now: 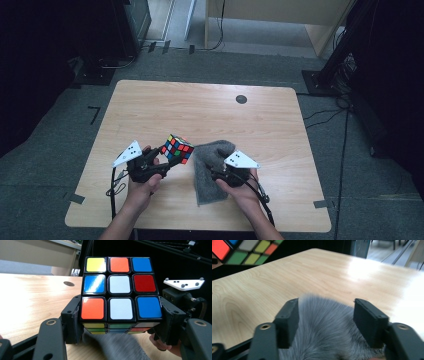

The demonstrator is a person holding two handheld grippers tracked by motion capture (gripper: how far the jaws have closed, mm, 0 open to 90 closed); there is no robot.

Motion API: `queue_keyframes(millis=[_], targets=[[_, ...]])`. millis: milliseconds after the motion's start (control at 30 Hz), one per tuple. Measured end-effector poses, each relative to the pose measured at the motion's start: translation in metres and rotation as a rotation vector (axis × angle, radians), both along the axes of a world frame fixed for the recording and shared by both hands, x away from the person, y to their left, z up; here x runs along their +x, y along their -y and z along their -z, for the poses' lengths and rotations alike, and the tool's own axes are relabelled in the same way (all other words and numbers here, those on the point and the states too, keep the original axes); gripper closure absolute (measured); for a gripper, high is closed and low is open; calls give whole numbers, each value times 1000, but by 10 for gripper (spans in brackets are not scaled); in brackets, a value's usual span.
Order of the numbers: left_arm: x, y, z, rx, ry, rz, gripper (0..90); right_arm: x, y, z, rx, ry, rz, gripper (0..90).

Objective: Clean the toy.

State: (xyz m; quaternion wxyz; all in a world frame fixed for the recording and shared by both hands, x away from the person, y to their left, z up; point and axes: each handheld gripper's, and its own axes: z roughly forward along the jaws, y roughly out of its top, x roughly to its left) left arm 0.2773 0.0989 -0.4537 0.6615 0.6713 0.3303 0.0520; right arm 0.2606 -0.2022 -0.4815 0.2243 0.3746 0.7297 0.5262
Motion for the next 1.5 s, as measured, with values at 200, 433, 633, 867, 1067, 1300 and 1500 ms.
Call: queue_keyframes(millis=[200, 433, 633, 867, 1067, 1300, 1500], targets=[[2, 4, 1, -2, -44, 18, 343, -15, -9, -16, 1, 126, -94, 250], [-1, 18, 1, 17, -87, 86, 342, -30, -29, -17, -63, 229, -141, 169], [-2, 28, 2, 40, -123, 141, 342, -33, -33, -15, -82, 273, -143, 194], [-1, 34, 5, 61, -156, 174, 342, -36, -39, -11, -132, 320, -128, 290], [0, 33, 6, 65, -159, 193, 332, -40, -40, -10, -174, 340, -127, 339], [2, 22, -1, 15, -118, 167, 266, -38, -35, -10, -183, 304, -127, 348], [4, 12, -1, 46, -61, 112, 227, -28, -21, -10, -157, 255, -85, 348]])
